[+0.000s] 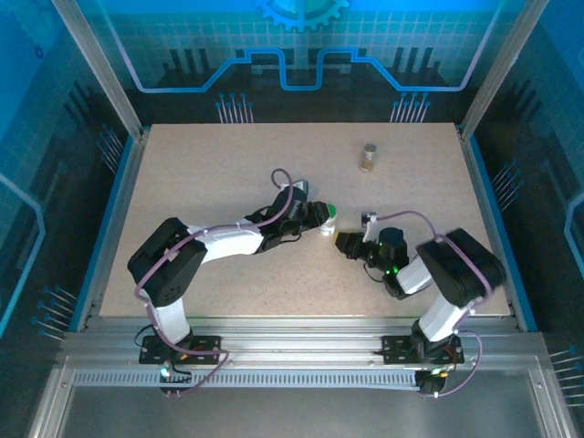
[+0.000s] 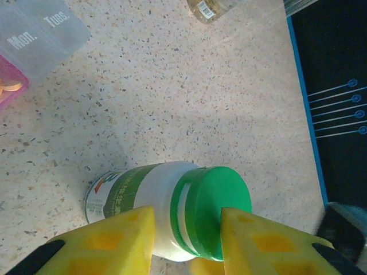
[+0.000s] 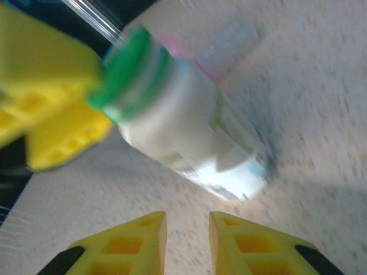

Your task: Sort the pills into containers

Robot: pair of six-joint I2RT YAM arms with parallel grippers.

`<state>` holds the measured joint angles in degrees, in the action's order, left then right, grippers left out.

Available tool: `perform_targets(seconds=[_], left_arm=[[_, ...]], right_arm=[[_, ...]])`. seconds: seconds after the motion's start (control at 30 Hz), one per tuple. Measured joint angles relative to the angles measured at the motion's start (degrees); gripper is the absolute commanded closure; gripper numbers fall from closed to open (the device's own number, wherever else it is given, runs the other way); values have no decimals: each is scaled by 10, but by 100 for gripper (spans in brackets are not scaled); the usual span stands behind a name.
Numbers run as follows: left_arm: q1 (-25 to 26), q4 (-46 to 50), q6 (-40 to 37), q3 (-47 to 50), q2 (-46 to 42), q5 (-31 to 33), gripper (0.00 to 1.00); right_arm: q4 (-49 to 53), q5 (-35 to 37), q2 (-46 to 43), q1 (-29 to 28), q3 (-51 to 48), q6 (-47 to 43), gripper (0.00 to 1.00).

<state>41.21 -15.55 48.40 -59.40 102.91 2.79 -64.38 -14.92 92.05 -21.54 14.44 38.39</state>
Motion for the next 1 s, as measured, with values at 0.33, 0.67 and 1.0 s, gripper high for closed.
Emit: perform_targets(seconds=[0.33,0.67,1.0], left_arm=[[-15,126,-59,-30,-65,9,47],[-91,145,-99,131,-377,63,38],[-99,188,-120,250,-464,99,25]], right_arm=[[414,97,-277,-4,154,-176,36],[709,109,-137,-21,374,-346,19],[891,135,69,-74,556,-393,17]])
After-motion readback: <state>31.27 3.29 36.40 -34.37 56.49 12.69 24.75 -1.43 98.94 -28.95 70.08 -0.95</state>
